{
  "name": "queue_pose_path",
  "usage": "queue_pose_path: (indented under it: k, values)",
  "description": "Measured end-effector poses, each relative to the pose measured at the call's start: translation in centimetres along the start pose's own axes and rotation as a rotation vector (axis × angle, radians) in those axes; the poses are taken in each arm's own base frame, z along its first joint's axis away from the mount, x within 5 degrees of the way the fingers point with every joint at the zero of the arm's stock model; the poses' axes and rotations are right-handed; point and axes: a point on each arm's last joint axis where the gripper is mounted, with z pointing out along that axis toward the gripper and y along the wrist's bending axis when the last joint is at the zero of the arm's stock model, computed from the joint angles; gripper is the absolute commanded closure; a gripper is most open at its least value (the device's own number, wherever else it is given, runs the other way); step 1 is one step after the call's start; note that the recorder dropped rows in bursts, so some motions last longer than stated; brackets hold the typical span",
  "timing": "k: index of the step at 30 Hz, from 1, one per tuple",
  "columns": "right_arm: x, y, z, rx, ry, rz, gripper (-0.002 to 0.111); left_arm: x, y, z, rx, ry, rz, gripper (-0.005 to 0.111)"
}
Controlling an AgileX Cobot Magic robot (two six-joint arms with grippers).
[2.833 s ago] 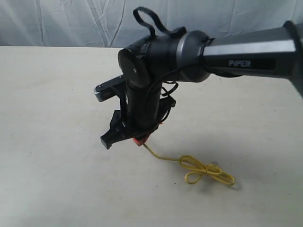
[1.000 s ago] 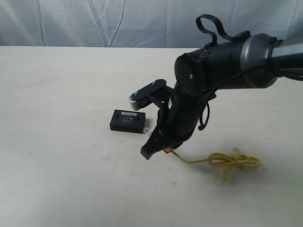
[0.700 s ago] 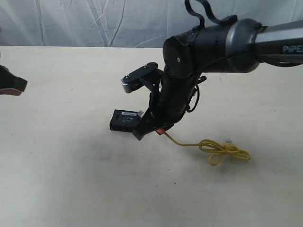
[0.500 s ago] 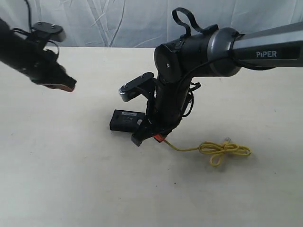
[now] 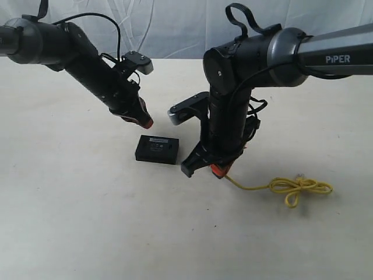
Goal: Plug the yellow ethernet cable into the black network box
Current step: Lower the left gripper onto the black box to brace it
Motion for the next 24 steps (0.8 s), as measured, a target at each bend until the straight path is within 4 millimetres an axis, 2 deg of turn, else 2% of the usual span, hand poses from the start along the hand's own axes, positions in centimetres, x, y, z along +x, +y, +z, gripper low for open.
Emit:
queue_pose_path:
  k: [4, 20, 24]
  values:
    - [0.1, -0.7, 0.0, 0.004, 0.002, -0.015, 0.109, 0.4, -0.3, 0.2, 0.049, 0.035, -0.011, 0.107]
    - [-0.4, -0.7, 0.0, 0.018, -0.051, -0.254, 0.109, 1.8, -1.7, -0.1, 0.176, 0.216, -0.163, 0.107]
    - [-0.6, -0.8, 0.0, 0.025, -0.072, -0.293, 0.109, 1.3, -1.7, -1.3, 0.152, 0.191, -0.162, 0.107]
